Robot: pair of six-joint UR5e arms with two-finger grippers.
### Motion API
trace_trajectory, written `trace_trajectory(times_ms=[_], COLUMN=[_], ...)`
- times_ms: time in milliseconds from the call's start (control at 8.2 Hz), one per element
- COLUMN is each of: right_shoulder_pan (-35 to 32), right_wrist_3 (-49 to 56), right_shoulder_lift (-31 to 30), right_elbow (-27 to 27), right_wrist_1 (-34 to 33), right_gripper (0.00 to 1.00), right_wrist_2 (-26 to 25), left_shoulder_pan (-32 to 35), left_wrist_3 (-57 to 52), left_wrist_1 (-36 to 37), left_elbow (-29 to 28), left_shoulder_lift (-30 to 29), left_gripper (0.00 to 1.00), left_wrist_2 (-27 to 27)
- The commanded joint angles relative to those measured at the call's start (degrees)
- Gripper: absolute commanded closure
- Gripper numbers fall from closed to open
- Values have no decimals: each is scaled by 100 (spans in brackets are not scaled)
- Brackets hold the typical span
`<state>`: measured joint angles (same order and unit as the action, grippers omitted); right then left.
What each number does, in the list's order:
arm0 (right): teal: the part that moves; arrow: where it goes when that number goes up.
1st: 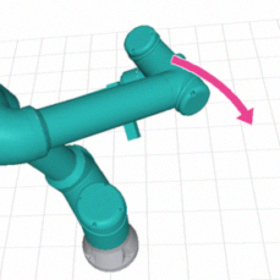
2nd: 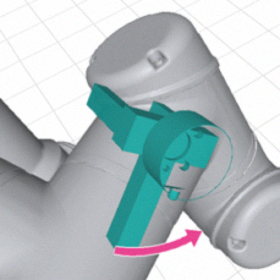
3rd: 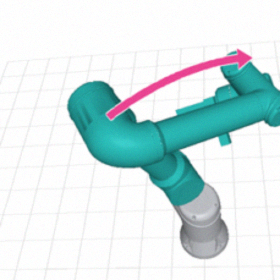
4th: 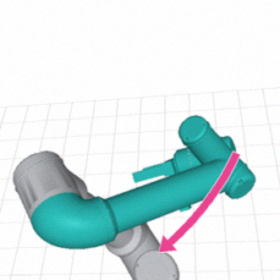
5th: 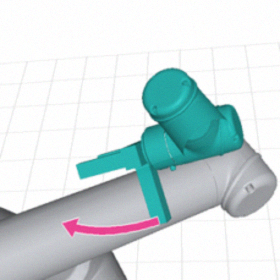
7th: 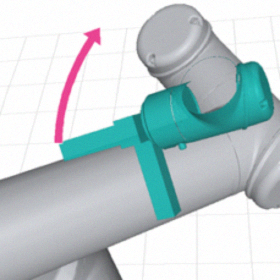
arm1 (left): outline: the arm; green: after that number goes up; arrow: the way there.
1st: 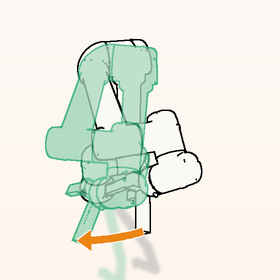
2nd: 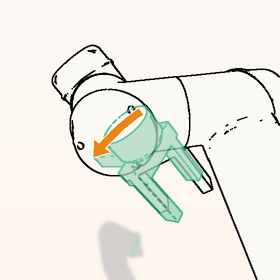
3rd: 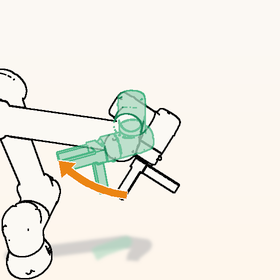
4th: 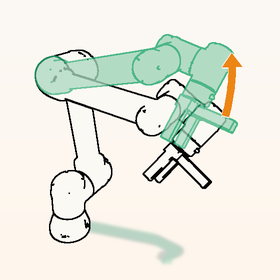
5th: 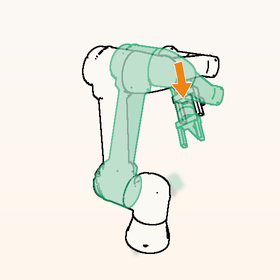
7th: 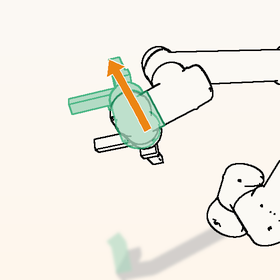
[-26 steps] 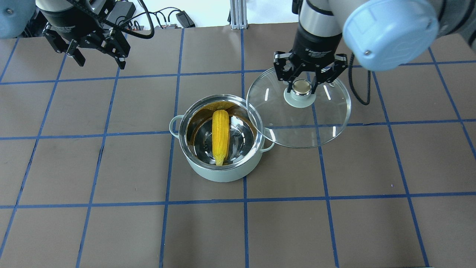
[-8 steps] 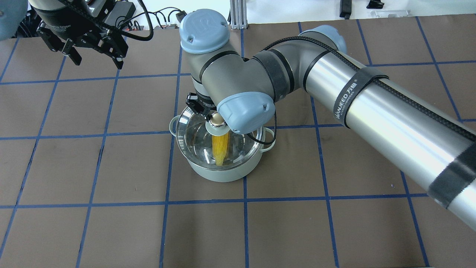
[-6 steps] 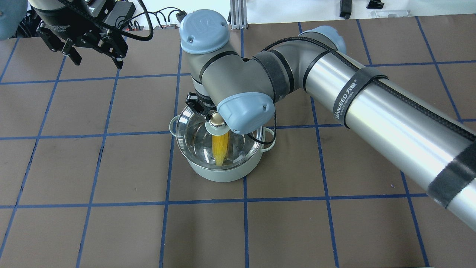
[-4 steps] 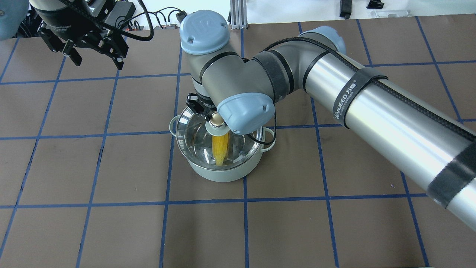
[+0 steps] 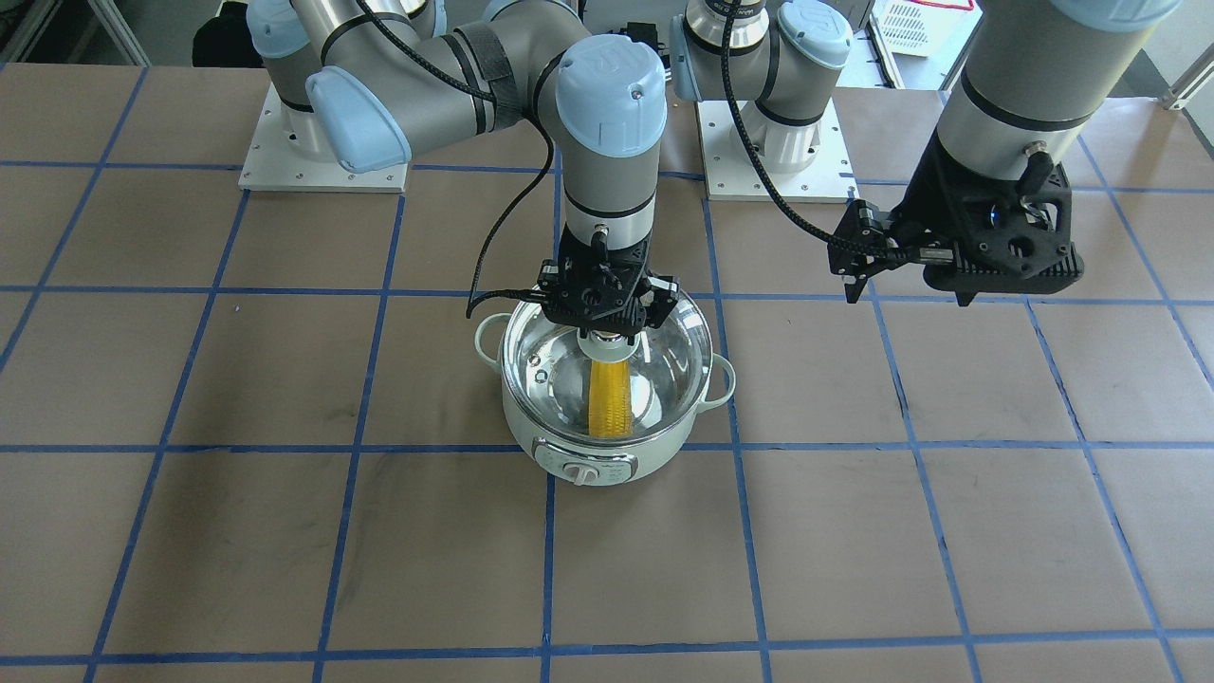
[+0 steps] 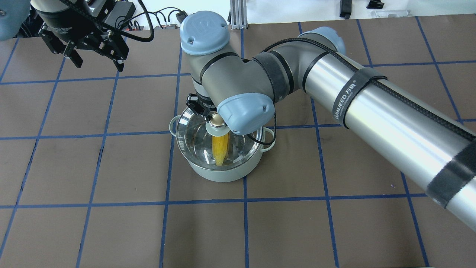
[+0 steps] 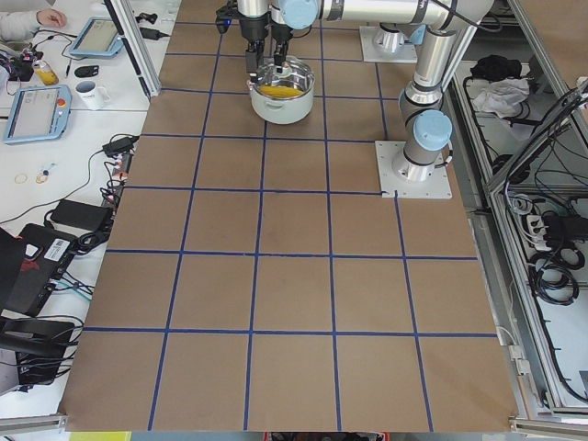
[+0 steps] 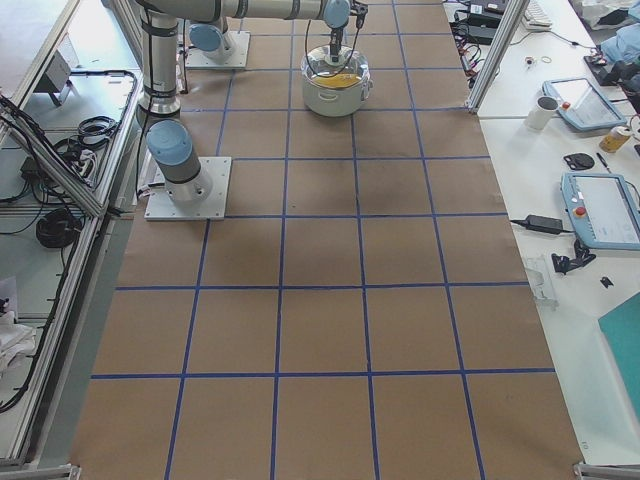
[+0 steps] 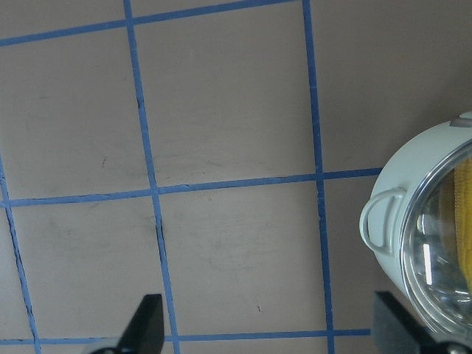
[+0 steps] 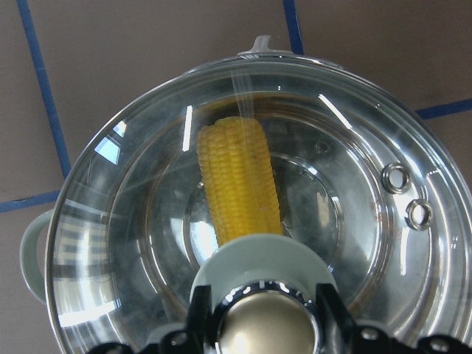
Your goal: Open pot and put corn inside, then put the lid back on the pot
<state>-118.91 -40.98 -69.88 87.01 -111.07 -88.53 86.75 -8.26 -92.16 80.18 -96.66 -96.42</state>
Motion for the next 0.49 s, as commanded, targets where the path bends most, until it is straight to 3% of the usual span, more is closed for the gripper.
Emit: trace_trajectory(times_ms=[0, 366], right_shoulder_pan=[0, 0], right_wrist_3=[20, 11], right_shoulder_lift=[9, 27], right_elbow=[0, 0], right_wrist_1=[-2, -11], right_gripper=[86, 86], right_wrist_2=[-41, -59], left_shoulder_pan=[0, 0], left_wrist_3=[0, 0], left_wrist_1=[-13, -13], left_elbow=[15, 32], left_shoulder_lift=[-1, -10], left_gripper=[0, 0], left_wrist_2=[-9, 0])
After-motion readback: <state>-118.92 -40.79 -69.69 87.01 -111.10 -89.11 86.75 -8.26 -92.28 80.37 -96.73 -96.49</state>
